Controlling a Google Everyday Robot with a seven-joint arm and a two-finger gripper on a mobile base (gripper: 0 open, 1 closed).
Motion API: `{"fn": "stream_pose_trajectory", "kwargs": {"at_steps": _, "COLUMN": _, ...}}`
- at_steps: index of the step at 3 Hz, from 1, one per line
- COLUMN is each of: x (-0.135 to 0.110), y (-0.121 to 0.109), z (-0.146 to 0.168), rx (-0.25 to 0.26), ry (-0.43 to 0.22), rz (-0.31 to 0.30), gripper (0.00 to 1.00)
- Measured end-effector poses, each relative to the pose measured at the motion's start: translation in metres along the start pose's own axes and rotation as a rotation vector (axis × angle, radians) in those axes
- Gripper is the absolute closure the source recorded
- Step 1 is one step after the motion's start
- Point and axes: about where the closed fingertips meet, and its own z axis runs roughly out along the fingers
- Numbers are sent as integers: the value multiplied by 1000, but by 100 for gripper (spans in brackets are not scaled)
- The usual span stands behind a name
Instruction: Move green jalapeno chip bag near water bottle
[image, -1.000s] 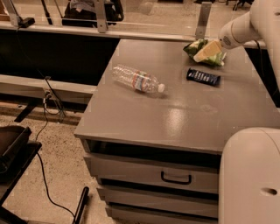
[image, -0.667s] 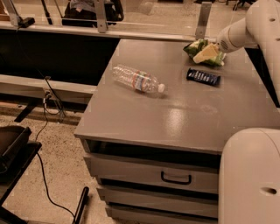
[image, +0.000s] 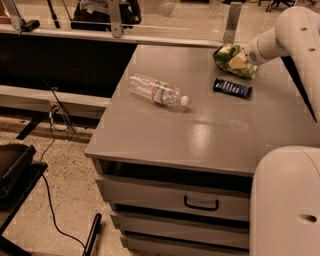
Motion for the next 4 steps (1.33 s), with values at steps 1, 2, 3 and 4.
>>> {"fn": "stream_pose_trajectory", "kwargs": {"at_steps": 1, "x": -3, "y": 4, "z": 1, "rx": -8, "ry": -9, "rz": -6, "gripper": 87}}
{"fn": "stream_pose_trajectory", "kwargs": {"at_steps": 2, "x": -22, "y": 10, "z": -7, "rx": -15, "ry": -51, "rz": -41, "gripper": 100}}
{"fn": "stream_pose_trajectory", "kwargs": {"at_steps": 3, "x": -49, "y": 24, "z": -17, "rx": -35, "ry": -107, "rz": -102, "gripper": 100}}
{"fn": "stream_pose_trajectory", "kwargs": {"at_steps": 4, "x": -74, "y": 46, "z": -18, "rx": -76, "ry": -149, "rz": -176, "gripper": 100}}
